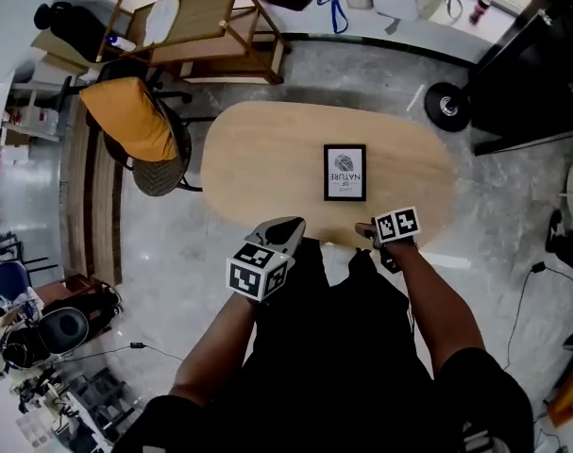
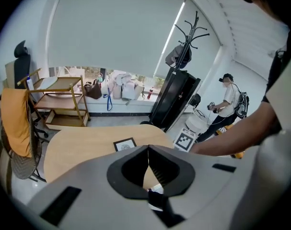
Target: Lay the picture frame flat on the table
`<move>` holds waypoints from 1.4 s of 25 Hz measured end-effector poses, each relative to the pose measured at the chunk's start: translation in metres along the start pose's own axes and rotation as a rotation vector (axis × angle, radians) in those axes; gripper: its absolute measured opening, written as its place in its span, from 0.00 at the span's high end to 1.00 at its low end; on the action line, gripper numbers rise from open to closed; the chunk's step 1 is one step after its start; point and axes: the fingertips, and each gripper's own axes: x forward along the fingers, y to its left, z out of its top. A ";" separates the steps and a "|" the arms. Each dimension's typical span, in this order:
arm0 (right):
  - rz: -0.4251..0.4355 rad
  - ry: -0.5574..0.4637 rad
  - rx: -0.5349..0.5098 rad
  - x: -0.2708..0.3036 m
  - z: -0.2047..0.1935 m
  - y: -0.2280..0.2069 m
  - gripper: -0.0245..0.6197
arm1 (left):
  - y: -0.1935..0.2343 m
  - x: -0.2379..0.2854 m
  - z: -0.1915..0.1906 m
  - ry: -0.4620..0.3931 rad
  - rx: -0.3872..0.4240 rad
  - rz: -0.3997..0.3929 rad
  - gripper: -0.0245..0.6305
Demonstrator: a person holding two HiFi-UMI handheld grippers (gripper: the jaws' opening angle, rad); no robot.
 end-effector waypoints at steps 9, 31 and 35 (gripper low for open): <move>0.066 -0.214 -0.178 -0.094 0.001 0.094 0.74 | -0.047 -0.034 -0.036 0.006 -0.013 -0.017 0.96; -0.075 -0.713 -0.340 -0.176 -0.118 0.333 0.96 | -0.085 -0.175 -0.133 -0.135 0.236 -0.265 0.96; -0.097 -0.738 -0.352 -0.198 -0.143 0.339 0.96 | -0.102 -0.182 -0.126 -0.160 0.261 -0.278 0.96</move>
